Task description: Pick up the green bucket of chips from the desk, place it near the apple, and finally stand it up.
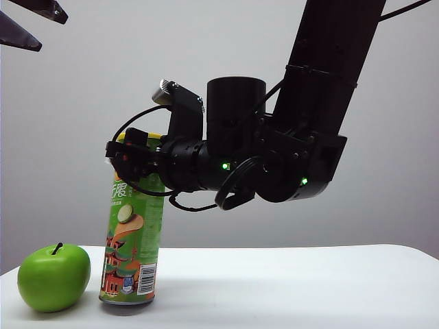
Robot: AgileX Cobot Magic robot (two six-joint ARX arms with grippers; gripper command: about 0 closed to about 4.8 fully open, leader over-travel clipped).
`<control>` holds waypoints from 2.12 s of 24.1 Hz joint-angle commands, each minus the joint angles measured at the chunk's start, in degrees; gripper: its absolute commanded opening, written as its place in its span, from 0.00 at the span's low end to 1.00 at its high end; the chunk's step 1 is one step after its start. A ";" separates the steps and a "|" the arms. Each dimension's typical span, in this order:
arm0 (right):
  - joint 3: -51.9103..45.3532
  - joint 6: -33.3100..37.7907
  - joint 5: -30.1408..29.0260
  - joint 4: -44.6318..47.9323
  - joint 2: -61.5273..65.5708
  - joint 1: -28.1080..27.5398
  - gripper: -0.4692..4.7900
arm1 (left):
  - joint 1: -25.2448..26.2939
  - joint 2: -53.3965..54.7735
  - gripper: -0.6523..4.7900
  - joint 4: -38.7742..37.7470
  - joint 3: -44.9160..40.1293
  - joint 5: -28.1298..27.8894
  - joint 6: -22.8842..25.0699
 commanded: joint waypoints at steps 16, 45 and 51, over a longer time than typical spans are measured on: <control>-1.05 -1.57 -0.68 -9.40 -0.85 -1.01 0.99 | 0.04 -0.09 0.82 0.35 0.02 0.24 -0.15; -7.43 -4.74 -7.06 -20.24 -8.90 -2.16 1.00 | 0.02 -0.09 0.82 -0.96 0.02 1.79 -1.22; -9.42 -4.35 -7.04 -22.95 -10.67 -2.95 1.00 | 0.02 -0.09 0.82 -1.16 0.02 1.81 -1.20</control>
